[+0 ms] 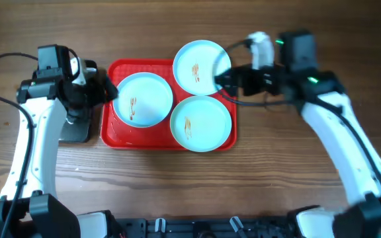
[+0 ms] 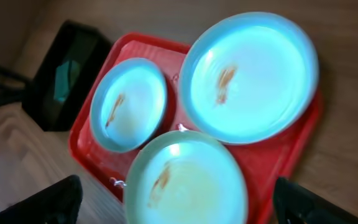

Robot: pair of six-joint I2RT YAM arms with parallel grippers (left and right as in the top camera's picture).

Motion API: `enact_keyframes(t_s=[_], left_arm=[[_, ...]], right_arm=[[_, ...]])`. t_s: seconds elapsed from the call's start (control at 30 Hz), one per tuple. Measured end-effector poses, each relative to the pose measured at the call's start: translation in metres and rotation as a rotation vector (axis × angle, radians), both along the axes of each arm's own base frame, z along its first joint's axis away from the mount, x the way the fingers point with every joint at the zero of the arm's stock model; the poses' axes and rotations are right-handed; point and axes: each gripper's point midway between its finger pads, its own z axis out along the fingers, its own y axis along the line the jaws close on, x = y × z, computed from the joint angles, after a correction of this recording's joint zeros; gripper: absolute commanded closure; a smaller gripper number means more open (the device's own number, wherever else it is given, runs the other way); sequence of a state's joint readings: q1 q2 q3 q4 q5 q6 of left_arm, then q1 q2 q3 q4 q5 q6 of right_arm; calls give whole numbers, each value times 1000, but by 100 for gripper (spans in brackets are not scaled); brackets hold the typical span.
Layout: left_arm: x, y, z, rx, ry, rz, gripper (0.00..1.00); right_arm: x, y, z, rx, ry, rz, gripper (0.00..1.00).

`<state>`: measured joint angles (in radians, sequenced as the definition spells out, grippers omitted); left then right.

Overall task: Clean dirty plates on tray and stack at the side
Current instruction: 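Reach the left gripper to the sponge and the right gripper to the top plate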

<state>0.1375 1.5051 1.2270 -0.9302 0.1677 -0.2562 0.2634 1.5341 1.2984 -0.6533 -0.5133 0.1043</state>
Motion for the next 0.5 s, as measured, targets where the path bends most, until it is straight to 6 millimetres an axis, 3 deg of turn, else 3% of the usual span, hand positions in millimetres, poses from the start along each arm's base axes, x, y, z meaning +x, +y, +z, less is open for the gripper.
enact_keyframes(t_s=[0.13, 0.23, 0.3, 0.37, 0.5], left_arm=[[7, 31, 15, 83, -45, 115, 0], [5, 46, 16, 117, -43, 160, 0], [3, 55, 16, 140, -39, 184, 0], [1, 62, 16, 156, -36, 203, 0], [-2, 74, 16, 175, -31, 236, 0]], right_arm=[[25, 63, 3, -50, 57, 51, 17], [40, 99, -11, -99, 91, 53, 26], [45, 123, -32, -130, 119, 49, 28], [45, 135, -59, -170, 158, 32, 35], [43, 144, -116, -249, 236, -8, 42]])
